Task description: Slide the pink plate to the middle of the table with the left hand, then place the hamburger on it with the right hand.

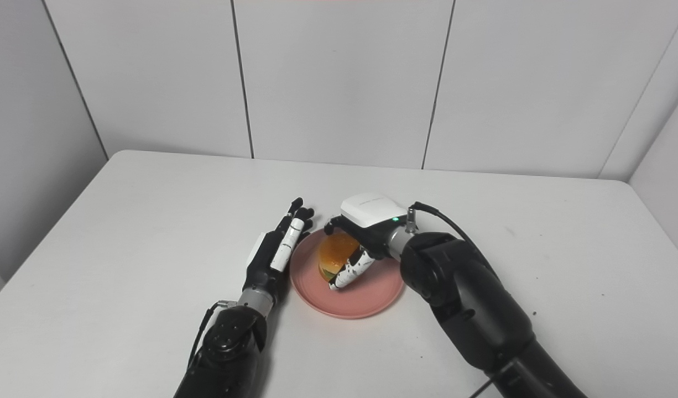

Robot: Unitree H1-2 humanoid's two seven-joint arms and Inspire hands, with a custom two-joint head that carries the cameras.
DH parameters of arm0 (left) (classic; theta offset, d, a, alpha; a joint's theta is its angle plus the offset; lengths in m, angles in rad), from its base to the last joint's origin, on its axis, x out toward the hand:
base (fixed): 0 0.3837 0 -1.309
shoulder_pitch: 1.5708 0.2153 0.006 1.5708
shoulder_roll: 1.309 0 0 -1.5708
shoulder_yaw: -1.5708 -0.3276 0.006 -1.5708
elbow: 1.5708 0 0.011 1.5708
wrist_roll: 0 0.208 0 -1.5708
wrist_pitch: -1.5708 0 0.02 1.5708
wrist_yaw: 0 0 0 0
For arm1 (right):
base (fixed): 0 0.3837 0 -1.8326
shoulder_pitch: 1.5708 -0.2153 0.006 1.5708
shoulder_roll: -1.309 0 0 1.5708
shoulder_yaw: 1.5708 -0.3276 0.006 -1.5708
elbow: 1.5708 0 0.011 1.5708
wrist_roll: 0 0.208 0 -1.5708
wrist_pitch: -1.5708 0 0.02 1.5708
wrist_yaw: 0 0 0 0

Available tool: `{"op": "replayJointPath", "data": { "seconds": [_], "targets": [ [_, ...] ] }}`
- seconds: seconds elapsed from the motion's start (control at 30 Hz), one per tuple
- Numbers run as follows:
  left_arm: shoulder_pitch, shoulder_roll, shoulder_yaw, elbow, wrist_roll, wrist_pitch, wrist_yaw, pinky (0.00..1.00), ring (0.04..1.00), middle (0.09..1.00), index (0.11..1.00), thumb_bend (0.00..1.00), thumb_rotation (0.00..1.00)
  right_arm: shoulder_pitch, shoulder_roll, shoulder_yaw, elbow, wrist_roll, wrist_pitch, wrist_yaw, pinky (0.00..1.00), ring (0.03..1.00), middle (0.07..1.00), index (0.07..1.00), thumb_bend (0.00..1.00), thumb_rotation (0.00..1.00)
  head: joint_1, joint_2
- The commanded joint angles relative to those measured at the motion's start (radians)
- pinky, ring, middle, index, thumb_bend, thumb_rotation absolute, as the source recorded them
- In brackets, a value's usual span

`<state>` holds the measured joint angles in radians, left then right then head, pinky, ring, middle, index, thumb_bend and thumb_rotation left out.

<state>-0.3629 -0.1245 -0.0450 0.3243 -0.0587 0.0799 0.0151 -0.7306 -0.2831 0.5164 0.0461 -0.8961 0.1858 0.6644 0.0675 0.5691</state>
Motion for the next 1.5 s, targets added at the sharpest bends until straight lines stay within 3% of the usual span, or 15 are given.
{"op": "replayJointPath", "data": {
  "seconds": [0.0, 0.1, 0.37, 0.63, 0.83, 0.97, 1.1, 1.17, 1.23, 1.47],
  "targets": [
    [-0.006, -0.003, -0.008, 0.020, -0.001, 0.035, -0.018, 0.93, 0.956, 0.938, 0.957, 0.76, 0.83, -0.033, -0.010, -0.043, -0.061, 0.028, 0.027, 0.002, 0.82, 0.872, 0.843, 0.748, 1.00, 0.46, 0.000, 0.002],
    [-0.006, 0.001, -0.009, 0.015, 0.005, 0.038, -0.019, 0.95, 0.960, 0.935, 0.953, 0.76, 0.83, -0.013, -0.012, -0.084, -0.092, 0.066, 0.016, -0.015, 0.80, 0.855, 0.829, 0.732, 1.00, 0.45, -0.001, 0.002],
    [-0.007, 0.004, -0.005, 0.013, -0.004, 0.040, -0.023, 0.92, 0.938, 0.940, 0.942, 0.73, 0.83, 0.063, -0.017, -0.222, -0.151, 0.224, -0.054, -0.138, 0.60, 0.707, 0.736, 0.695, 1.00, 0.45, -0.006, 0.001],
    [-0.010, 0.007, 0.016, -0.004, -0.018, 0.025, -0.020, 0.91, 0.957, 0.948, 0.952, 0.75, 0.83, 0.143, 0.021, -0.323, -0.072, 0.382, -0.134, -0.315, 0.60, 0.689, 0.729, 0.731, 0.86, 0.46, -0.010, 0.003],
    [-0.028, 0.025, 0.036, -0.010, 0.002, -0.028, 0.005, 0.93, 0.954, 0.942, 0.958, 0.75, 0.85, 0.211, 0.165, -0.448, 0.069, 0.596, -0.152, -0.465, 0.68, 0.790, 0.819, 0.813, 0.80, 0.64, -0.017, 0.005],
    [-0.053, 0.049, 0.053, -0.014, 0.021, -0.028, 0.025, 0.93, 0.960, 0.947, 0.955, 0.76, 0.87, 0.238, 0.293, -0.581, 0.136, 0.791, -0.106, -0.544, 0.78, 0.836, 0.844, 0.842, 0.79, 0.67, -0.020, 0.006],
    [-0.066, 0.067, 0.065, -0.005, 0.041, -0.052, 0.042, 0.96, 0.949, 0.933, 0.949, 0.77, 0.86, 0.247, 0.412, -0.729, 0.219, 1.011, -0.130, -0.621, 0.87, 0.893, 0.897, 0.893, 0.78, 0.72, -0.027, 0.008],
    [-0.066, 0.069, 0.066, -0.002, 0.044, -0.054, 0.043, 0.98, 0.947, 0.932, 0.944, 0.79, 0.84, 0.252, 0.431, -0.751, 0.264, 1.051, -0.182, -0.630, 0.94, 0.937, 0.939, 0.965, 0.77, 0.78, -0.027, 0.008],
    [-0.065, 0.069, 0.064, -0.002, 0.044, -0.052, 0.045, 0.99, 0.949, 0.934, 0.942, 0.79, 0.83, 0.258, 0.441, -0.757, 0.299, 1.073, -0.227, -0.638, 0.99, 0.968, 0.964, 0.993, 0.77, 0.78, -0.027, 0.008],
    [-0.060, 0.065, 0.066, 0.007, 0.040, -0.055, 0.051, 1.00, 0.967, 0.946, 0.945, 0.80, 0.82, 0.281, 0.442, -0.720, 0.336, 1.038, -0.299, -0.707, 1.00, 0.994, 0.974, 1.000, 0.73, 0.83, -0.033, 0.007]
  ]
}}
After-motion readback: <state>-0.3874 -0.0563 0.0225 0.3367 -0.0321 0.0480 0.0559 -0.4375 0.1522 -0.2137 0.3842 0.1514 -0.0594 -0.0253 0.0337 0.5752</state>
